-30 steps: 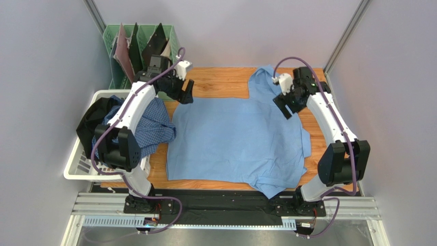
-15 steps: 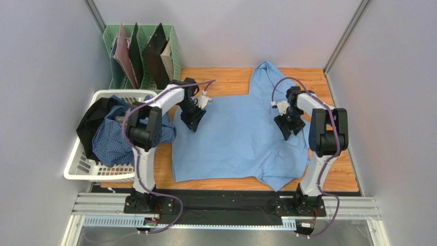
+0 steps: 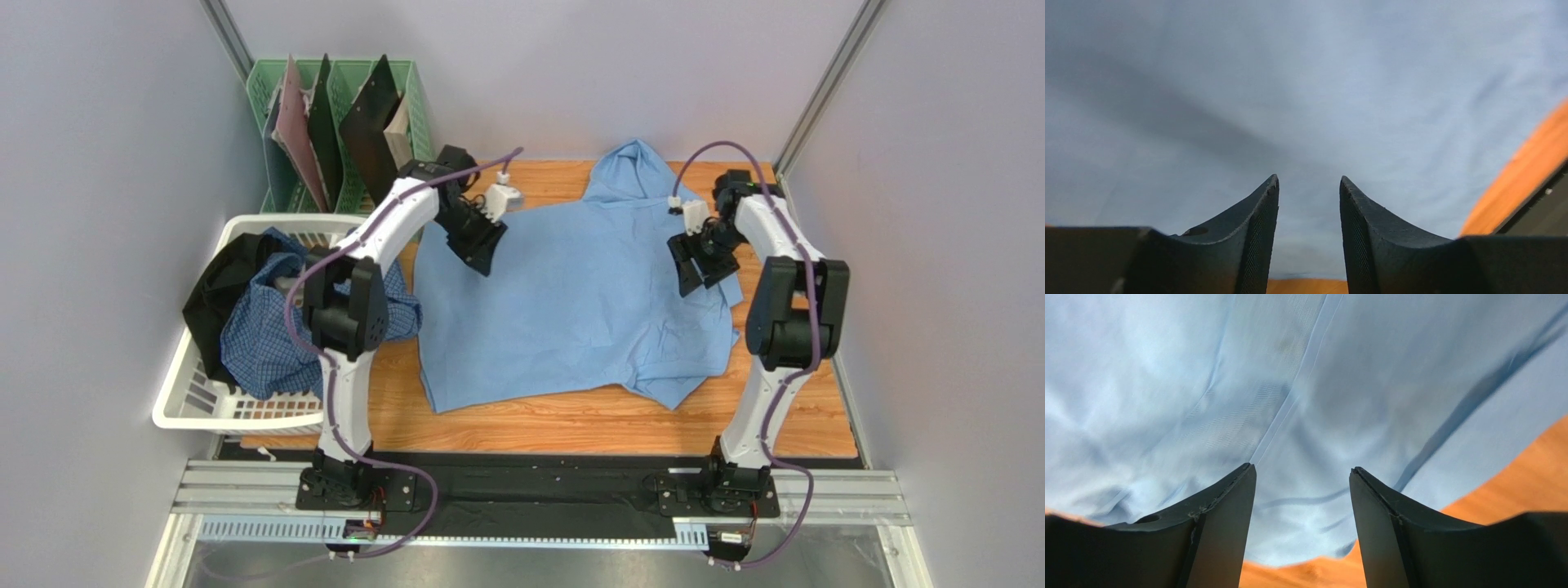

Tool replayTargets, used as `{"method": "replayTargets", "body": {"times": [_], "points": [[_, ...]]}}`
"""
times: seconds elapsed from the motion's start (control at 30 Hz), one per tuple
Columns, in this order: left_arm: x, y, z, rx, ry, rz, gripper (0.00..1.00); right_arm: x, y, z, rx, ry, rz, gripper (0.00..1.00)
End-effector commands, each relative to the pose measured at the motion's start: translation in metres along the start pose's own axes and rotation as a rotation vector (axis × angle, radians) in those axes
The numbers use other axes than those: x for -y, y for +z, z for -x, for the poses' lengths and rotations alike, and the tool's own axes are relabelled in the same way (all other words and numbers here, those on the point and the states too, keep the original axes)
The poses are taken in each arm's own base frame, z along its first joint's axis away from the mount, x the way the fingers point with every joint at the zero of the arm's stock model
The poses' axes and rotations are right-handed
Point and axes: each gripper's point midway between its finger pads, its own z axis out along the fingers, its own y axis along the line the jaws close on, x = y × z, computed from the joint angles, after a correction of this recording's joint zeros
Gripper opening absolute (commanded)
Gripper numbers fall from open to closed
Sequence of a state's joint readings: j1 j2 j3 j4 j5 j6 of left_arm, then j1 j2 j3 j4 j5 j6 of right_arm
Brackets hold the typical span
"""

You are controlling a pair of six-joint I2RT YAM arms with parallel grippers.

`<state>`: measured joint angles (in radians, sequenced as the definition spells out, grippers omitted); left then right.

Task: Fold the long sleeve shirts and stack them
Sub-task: Flatten the shirt out

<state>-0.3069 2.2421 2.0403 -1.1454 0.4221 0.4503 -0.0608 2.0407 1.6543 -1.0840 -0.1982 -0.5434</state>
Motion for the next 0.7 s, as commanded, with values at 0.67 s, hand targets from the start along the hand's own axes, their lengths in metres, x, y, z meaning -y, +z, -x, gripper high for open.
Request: {"method": "replayTargets", "body": {"times": [0.67], "points": [[0.421, 0.139, 0.059, 0.362, 1.156, -0.312, 0.62, -0.01, 0.002, -0.033, 0.009, 0.364, 0.304, 0.44]]}}
